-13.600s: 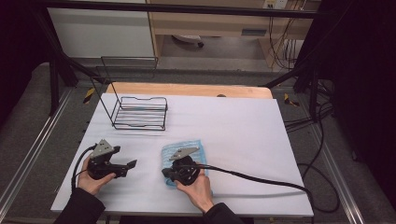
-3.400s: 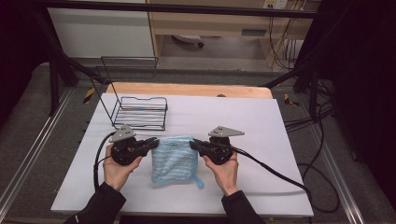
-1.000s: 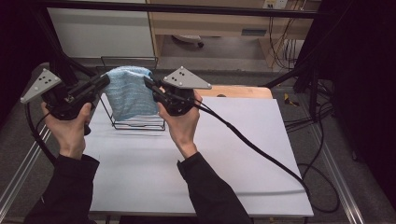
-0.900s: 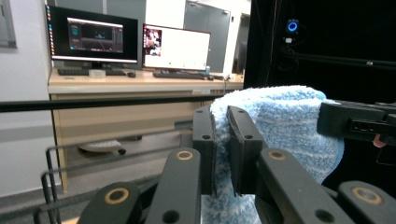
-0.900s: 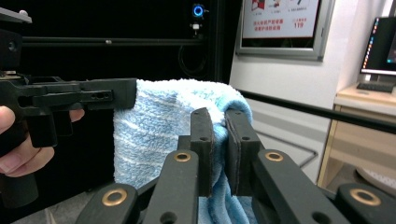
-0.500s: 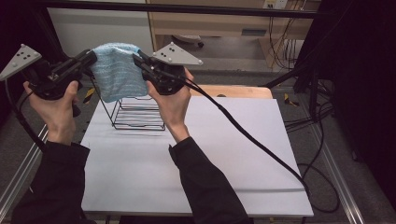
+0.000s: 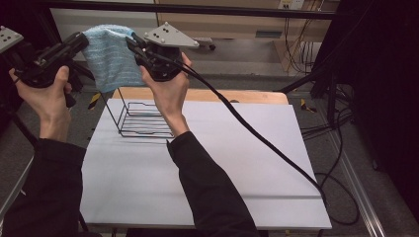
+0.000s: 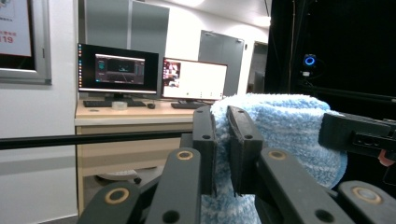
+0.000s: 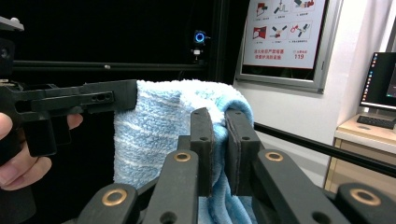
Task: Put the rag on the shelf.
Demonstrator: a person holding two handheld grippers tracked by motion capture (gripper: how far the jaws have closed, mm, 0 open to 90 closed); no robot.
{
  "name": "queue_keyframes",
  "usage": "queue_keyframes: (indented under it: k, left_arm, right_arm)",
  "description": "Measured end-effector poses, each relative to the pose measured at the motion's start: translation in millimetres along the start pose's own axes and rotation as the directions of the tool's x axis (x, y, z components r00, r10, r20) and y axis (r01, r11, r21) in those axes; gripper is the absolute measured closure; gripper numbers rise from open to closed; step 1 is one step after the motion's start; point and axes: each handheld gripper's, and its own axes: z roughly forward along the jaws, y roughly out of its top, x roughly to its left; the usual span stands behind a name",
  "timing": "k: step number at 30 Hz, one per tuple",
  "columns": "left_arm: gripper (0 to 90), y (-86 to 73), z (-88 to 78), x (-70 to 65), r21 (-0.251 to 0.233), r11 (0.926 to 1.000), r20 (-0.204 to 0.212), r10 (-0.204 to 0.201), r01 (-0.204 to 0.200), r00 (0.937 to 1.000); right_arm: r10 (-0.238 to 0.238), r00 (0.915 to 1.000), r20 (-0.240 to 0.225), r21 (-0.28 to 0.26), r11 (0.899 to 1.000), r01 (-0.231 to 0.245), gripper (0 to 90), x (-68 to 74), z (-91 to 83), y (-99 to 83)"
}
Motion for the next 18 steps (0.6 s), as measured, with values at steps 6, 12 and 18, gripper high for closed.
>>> queue_keyframes:
  k: [6, 12, 18]
  left_arm:
    - [82.4, 8.5, 9.1, 9.2, 0.002, 0.9999, -0.014, -0.012, 0.012, 0.9998]
    - [82.5, 13.8, 19.3, 16.3, 0.003, 0.9999, -0.027, -0.011, 0.011, 0.9996]
    - [82.5, 9.9, 36.2, 24.1, 0.019, 0.9998, -0.045, -0.005, 0.006, 0.999]
  right_arm:
    - [-0.002, 1.0, 0.004, 0.002, 1.0, 0.002, 83.3, -3.4, 11.6, 6.4]
    - [0.001, 1.0, 0.001, -0.004, 1.0, -0.001, 83.2, -10.1, 21.3, 10.8]
    - [0.009, 0.9998, 0.017, 0.007, 1.0, -0.009, 83.2, -16.7, 30.6, 7.4]
